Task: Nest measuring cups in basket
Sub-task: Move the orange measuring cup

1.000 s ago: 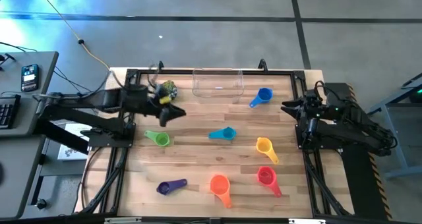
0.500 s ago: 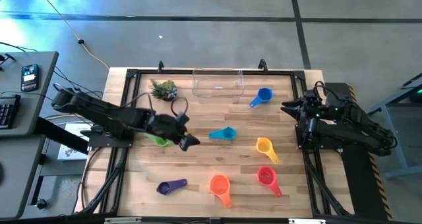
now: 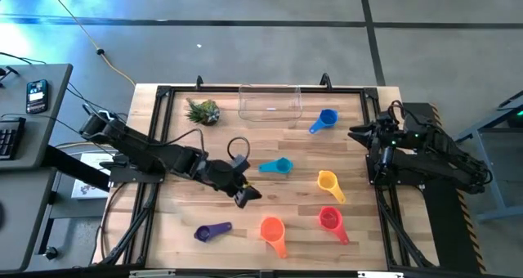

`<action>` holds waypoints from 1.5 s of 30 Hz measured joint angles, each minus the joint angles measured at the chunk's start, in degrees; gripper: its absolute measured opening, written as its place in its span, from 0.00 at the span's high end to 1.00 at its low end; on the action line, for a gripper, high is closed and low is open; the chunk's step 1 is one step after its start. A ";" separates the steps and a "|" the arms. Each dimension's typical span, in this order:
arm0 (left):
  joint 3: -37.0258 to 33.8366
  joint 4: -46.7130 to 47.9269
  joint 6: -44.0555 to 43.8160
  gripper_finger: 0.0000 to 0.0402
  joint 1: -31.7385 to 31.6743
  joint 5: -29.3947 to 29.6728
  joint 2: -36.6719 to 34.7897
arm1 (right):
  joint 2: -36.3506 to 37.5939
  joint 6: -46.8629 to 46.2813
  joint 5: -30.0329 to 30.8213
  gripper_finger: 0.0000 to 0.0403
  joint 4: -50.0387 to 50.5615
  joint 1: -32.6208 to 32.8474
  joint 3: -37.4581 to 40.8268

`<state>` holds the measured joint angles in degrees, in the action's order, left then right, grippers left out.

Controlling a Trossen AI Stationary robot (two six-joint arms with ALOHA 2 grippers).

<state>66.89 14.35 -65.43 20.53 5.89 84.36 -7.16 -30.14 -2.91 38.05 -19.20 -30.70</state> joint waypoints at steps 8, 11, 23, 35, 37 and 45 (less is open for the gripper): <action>9.03 8.06 -1.99 0.74 2.22 3.20 7.10 | 0.00 -3.49 2.85 0.64 4.86 0.00 0.00; 10.91 9.37 -3.68 0.74 2.92 4.30 10.07 | 0.00 -3.47 2.84 0.64 6.09 0.00 0.00; 13.73 10.46 -11.36 0.74 5.75 4.38 20.62 | 0.00 -2.24 2.69 0.64 6.38 0.00 0.00; 13.75 14.48 -15.57 0.74 8.39 5.87 22.31 | 0.00 -1.35 2.47 0.64 6.40 0.00 0.00; 13.75 14.40 -15.98 0.74 8.57 5.59 22.30 | 0.00 -1.35 2.47 0.64 6.43 0.00 0.00; 13.71 12.96 -16.50 0.74 8.53 4.45 25.19 | -0.01 -1.35 2.47 0.64 6.55 0.00 0.00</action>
<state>80.60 27.31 -81.93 29.06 10.35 109.55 -7.16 -31.48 -0.45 44.60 -19.20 -30.70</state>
